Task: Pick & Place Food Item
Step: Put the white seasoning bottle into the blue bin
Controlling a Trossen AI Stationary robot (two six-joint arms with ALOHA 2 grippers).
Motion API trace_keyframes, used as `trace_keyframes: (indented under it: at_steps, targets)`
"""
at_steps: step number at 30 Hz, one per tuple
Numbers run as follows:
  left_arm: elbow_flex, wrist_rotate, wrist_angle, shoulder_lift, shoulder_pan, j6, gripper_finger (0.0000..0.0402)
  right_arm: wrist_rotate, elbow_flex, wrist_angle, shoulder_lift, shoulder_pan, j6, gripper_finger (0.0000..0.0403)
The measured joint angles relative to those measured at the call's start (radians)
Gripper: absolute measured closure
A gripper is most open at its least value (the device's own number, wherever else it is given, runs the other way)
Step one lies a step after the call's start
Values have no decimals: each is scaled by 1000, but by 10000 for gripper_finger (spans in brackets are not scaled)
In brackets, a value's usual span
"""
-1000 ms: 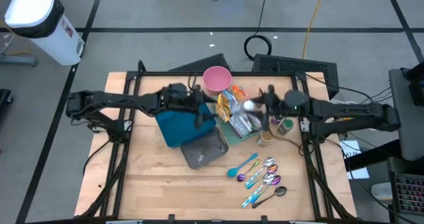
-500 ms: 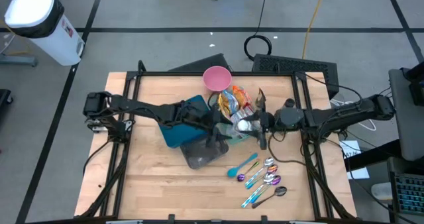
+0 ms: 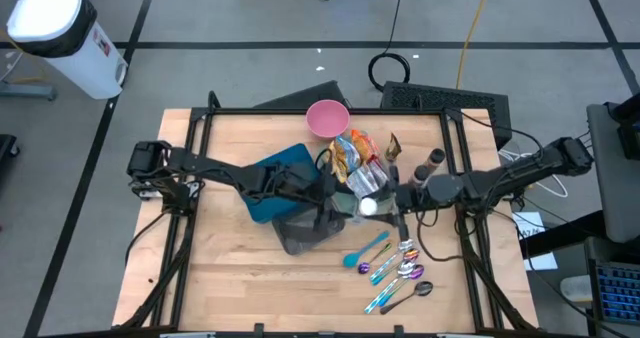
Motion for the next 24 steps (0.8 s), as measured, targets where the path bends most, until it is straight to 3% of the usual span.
trace_keyframes:
  at_steps: [12,17,20,24]
  targets:
    - [1,50,18,0,-47,26,93,-6,2,201,23,7,-123,208]
    - [1,0,19,0,-53,54,97,-6,2,239,41,7,-129,208]
    - [0,-14,20,0,-52,37,122,-4,2,234,52,7,-123,208]
    - [0,-17,20,0,-54,40,199,-1,2,241,64,6,-116,208]
